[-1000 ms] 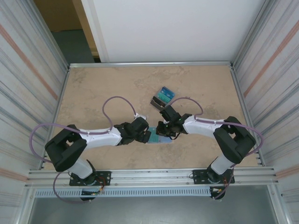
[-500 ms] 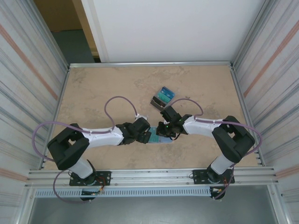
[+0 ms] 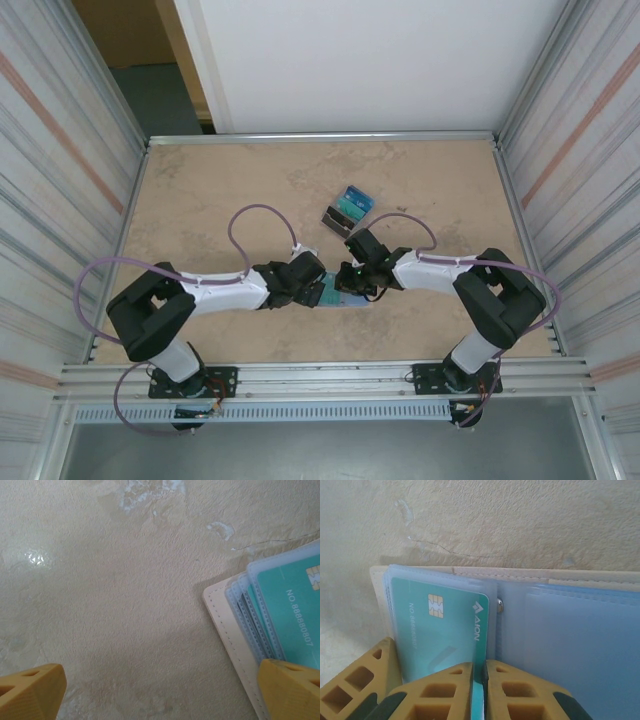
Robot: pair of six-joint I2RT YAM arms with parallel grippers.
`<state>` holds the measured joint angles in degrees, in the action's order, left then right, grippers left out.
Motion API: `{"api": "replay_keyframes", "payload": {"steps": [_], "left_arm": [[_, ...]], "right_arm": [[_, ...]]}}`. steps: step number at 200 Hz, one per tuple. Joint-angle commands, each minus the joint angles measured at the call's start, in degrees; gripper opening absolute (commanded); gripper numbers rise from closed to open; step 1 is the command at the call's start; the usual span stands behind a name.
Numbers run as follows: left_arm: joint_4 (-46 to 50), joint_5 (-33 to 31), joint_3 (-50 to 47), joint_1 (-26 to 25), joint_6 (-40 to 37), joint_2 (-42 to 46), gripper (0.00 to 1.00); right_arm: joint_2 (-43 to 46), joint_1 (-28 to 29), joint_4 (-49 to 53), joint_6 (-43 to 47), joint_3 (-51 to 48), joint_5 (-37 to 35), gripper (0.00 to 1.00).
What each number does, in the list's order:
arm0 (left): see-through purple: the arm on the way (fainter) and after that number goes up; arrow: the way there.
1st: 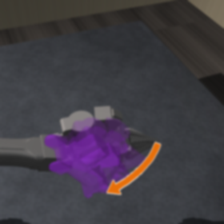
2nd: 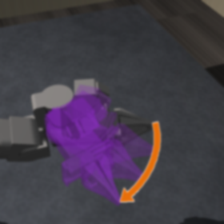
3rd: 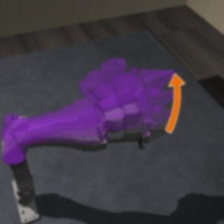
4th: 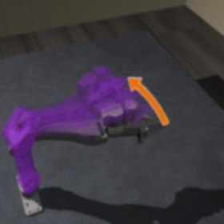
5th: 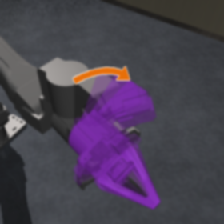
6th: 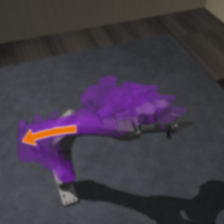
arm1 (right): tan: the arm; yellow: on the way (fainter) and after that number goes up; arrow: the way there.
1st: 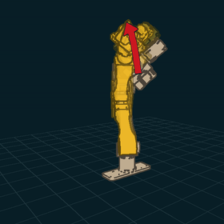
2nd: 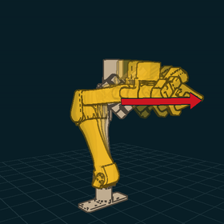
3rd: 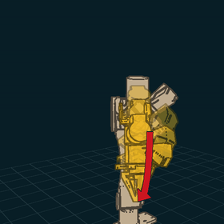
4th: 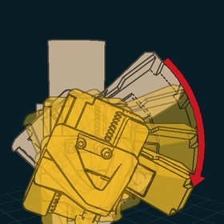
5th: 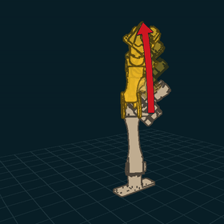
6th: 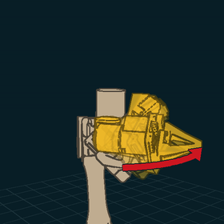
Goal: Take the credit cards out of the card holder
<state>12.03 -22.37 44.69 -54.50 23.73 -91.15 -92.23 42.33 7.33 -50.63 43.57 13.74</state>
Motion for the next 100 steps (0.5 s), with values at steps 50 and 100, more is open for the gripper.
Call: {"api": "replay_keyframes", "payload": {"steps": [50, 100], "left_arm": [[3.27, -2.02, 1.58, -0.54, -0.87, -1.47, 0.99], [3.35, -2.03, 1.86, -0.53, -0.96, -1.67, 0.99]], "right_arm": [[1.21, -0.45, -0.10, -1.49, -2.06, 0.33, 0.15], [0.73, -1.45, -4.26, -2.67, -4.39, 3.11, 0.15]]}}
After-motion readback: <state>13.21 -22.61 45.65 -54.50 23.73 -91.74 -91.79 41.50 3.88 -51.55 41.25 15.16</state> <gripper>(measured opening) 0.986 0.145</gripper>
